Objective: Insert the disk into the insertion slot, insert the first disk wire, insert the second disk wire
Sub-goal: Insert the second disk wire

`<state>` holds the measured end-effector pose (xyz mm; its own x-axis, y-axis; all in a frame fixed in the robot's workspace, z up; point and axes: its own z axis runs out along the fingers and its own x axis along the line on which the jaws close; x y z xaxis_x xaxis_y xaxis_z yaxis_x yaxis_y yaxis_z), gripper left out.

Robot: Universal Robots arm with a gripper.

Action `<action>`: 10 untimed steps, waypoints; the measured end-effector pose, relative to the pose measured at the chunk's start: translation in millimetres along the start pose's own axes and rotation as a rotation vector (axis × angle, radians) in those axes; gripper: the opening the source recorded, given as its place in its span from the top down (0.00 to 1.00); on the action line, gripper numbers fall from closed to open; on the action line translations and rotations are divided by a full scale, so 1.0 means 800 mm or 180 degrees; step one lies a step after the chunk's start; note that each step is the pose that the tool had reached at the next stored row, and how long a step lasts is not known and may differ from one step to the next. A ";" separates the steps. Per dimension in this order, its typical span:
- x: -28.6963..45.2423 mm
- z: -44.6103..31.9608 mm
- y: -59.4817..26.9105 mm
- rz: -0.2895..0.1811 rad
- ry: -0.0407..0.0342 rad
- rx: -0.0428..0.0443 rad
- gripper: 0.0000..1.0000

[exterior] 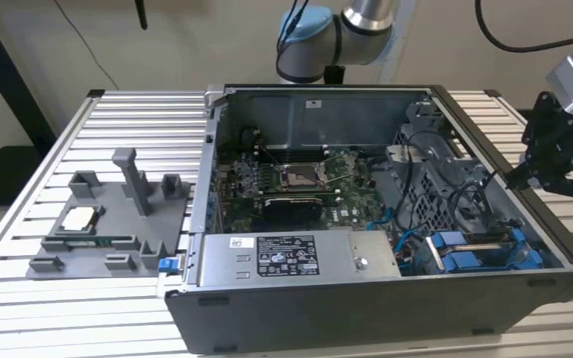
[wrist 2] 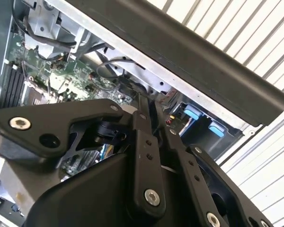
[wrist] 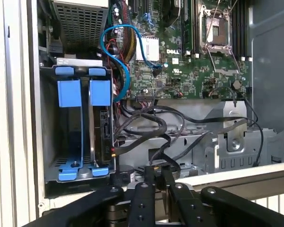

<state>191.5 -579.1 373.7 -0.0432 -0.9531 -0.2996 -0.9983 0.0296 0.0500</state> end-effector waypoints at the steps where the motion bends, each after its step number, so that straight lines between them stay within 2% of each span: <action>1: 0.0001 0.0000 0.000 0.0000 0.0000 0.0000 0.84; 6: 0.0004 0.0000 0.001 0.0000 0.0000 0.0000 0.84; 10: 0.0011 0.0002 0.012 0.0000 0.0000 0.0000 0.84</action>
<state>181.9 -579.7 373.8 -0.0432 -0.9531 -0.2996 -0.9983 0.0296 0.0499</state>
